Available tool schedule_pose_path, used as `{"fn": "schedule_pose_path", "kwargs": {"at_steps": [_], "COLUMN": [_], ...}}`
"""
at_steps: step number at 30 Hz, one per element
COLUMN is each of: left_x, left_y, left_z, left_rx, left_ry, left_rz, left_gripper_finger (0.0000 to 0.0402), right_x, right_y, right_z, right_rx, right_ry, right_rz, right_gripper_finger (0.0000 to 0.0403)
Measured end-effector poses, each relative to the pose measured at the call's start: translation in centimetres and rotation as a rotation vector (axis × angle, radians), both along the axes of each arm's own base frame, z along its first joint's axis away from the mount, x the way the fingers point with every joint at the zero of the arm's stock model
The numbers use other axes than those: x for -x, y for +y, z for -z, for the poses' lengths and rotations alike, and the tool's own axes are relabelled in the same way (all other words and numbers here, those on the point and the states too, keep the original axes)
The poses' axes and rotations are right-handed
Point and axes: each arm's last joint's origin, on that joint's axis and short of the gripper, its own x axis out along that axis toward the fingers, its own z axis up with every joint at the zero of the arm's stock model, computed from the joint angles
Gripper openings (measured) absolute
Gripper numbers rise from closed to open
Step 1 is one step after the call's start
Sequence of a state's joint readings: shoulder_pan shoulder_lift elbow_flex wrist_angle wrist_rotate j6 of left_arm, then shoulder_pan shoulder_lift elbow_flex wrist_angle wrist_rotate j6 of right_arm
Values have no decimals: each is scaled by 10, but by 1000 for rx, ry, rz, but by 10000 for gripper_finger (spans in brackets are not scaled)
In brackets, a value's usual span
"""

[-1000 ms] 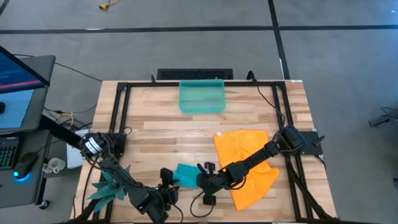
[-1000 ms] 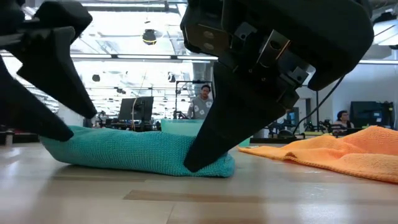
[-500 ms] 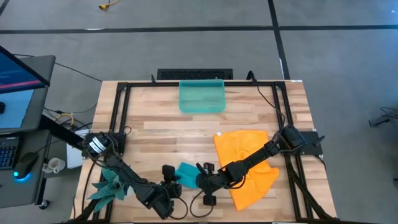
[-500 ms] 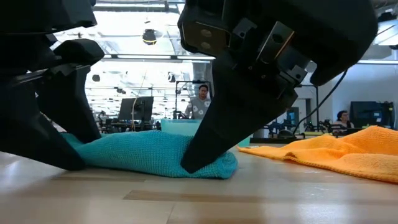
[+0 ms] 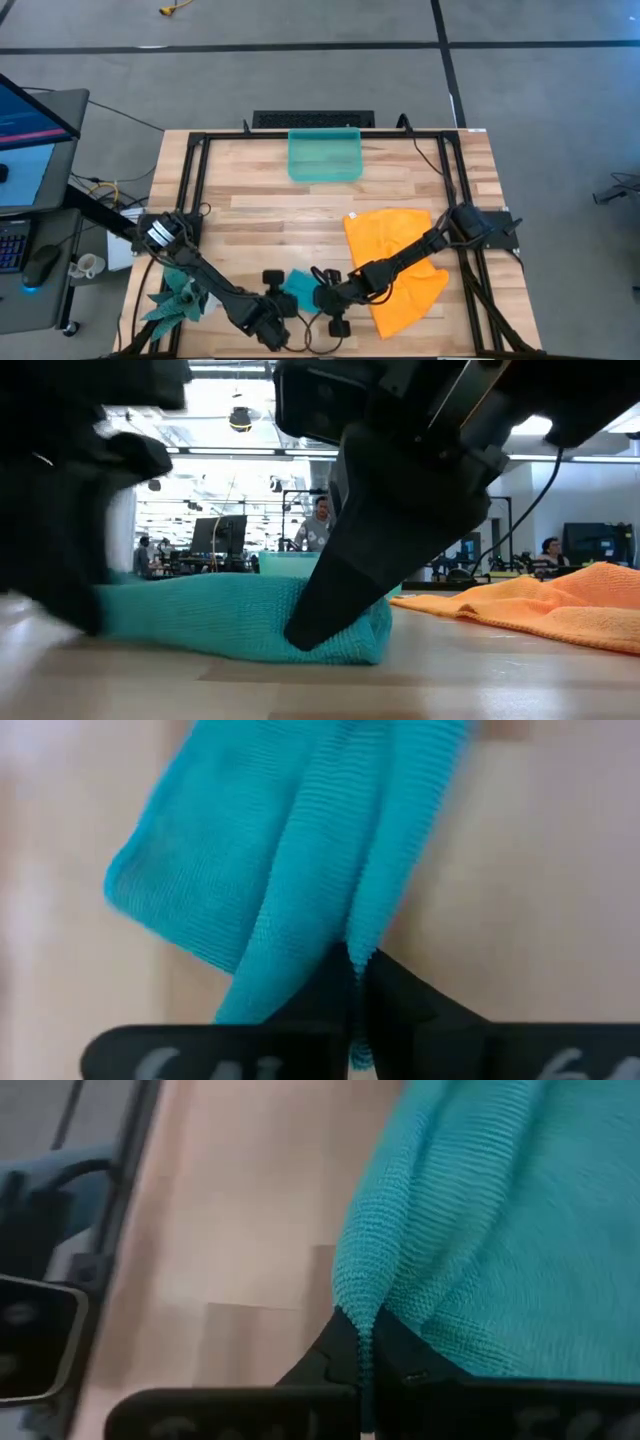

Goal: Roll microfiber towels into tight, uniform cylinder then place into a basket
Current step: Roll the blue microfiber cloth

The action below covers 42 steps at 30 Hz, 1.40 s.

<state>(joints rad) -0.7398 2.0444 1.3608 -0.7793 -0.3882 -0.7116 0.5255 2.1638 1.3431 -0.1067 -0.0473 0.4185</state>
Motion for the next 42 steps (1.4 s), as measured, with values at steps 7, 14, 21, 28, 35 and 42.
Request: {"fn": "schedule_pose_path", "kwargs": {"at_steps": [7,14,21,28,35,42], "left_x": [-20,-37,-44,-50,-44,-38], "left_y": [-2,22,52,53,34,34], "left_z": [-37,-44,-30,-28,-35,-48], "left_rx": [287,441,504,645,713,630], "left_ry": [175,298,388,421,408,307], "left_rz": [-143,-313,-419,-396,-331,-369], "left_gripper_finger": [4,3,3,4,4,4], "right_x": [-3,-3,-3,-1,1,-3], "right_y": [13,16,17,20,26,16], "right_z": [-10,-12,-13,-15,-17,-15], "right_rx": [-54,-120,-201,-257,-303,-298], "right_ry": [-3,35,84,121,130,164], "right_rz": [-47,35,56,18,-13,62], "right_gripper_finger": [20,17,13,15,15,13]}}
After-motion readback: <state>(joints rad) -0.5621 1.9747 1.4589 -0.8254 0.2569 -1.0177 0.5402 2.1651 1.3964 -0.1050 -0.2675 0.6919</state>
